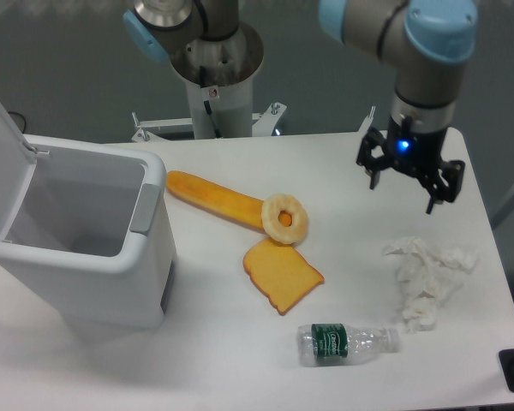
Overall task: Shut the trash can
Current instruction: 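Move the open gripper up and across toward the raised trash can lid, then lower the gripper behind the upright white lid of the trash can, then push the white lid forward and down onto the trash can opening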
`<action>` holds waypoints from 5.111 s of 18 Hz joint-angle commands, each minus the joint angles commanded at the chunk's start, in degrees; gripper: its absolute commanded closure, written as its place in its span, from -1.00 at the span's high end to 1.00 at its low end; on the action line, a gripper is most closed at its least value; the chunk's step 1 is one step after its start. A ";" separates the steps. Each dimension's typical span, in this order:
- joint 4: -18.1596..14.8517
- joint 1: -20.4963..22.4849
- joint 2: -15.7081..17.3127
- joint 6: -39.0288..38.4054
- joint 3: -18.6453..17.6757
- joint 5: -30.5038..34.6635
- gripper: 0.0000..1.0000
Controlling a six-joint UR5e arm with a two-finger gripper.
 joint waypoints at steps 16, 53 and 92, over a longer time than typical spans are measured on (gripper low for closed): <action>-0.87 -7.37 18.53 -11.32 -11.86 -6.59 1.00; 2.10 -42.54 26.46 -49.47 -11.52 -20.30 1.00; 9.49 -31.47 13.63 -49.40 -6.50 -10.99 1.00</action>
